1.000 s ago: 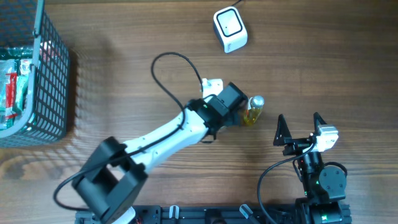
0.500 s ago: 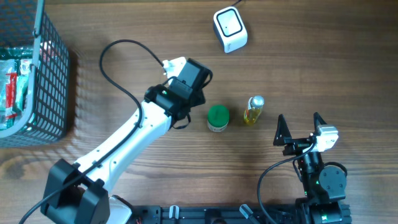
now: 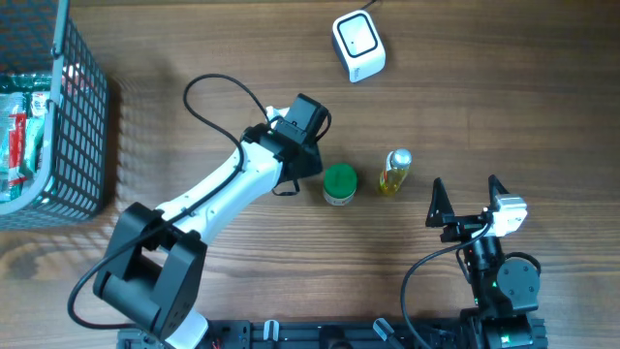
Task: Scan the item barcode
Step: 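Place the green jar on the table beside the yellow bottle, then reach the left gripper into the basket and grasp the Kleenex tissue pack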
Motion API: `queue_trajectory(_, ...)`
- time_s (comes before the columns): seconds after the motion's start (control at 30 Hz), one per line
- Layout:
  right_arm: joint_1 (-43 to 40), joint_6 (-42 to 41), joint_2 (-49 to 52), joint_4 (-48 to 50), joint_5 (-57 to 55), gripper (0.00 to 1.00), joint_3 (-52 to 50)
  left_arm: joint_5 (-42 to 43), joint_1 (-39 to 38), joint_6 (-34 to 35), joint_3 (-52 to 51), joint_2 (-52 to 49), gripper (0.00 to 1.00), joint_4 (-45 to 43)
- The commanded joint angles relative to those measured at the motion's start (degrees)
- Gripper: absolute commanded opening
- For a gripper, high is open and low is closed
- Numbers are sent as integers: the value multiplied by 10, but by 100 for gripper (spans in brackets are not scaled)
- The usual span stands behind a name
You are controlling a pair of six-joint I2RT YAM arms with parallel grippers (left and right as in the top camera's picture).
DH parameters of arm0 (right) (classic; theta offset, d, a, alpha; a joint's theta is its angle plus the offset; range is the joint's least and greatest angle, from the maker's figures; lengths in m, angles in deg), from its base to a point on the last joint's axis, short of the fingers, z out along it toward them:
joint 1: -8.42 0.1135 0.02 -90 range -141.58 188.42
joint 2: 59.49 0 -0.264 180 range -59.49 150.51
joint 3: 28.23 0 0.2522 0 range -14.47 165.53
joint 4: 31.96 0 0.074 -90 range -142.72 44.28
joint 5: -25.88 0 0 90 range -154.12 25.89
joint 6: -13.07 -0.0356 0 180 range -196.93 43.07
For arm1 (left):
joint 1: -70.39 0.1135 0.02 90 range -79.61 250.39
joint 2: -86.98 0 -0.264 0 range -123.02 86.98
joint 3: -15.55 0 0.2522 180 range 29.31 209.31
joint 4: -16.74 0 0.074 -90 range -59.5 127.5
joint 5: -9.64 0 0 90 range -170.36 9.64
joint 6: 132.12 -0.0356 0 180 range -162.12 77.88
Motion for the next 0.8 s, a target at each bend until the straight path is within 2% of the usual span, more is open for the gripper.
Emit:
queue_trajectory(0.0,-2,-8,1,2,7,100,-1,68,-10,-33,-6,-7,46,1)
queue_trajectory(0.33,-2,-7,1,2,7,100,-1,76,-60,-33,-6,-7,50,2)
queue_trajectory(0.6,-2,-8,1,2,8,100,-1,58,-59,-33,-6,-7,51,3)
queue_trajectory(0.77,-2,-8,1,2,8,100,-1,49,-58,-104,-6,-6,52,5)
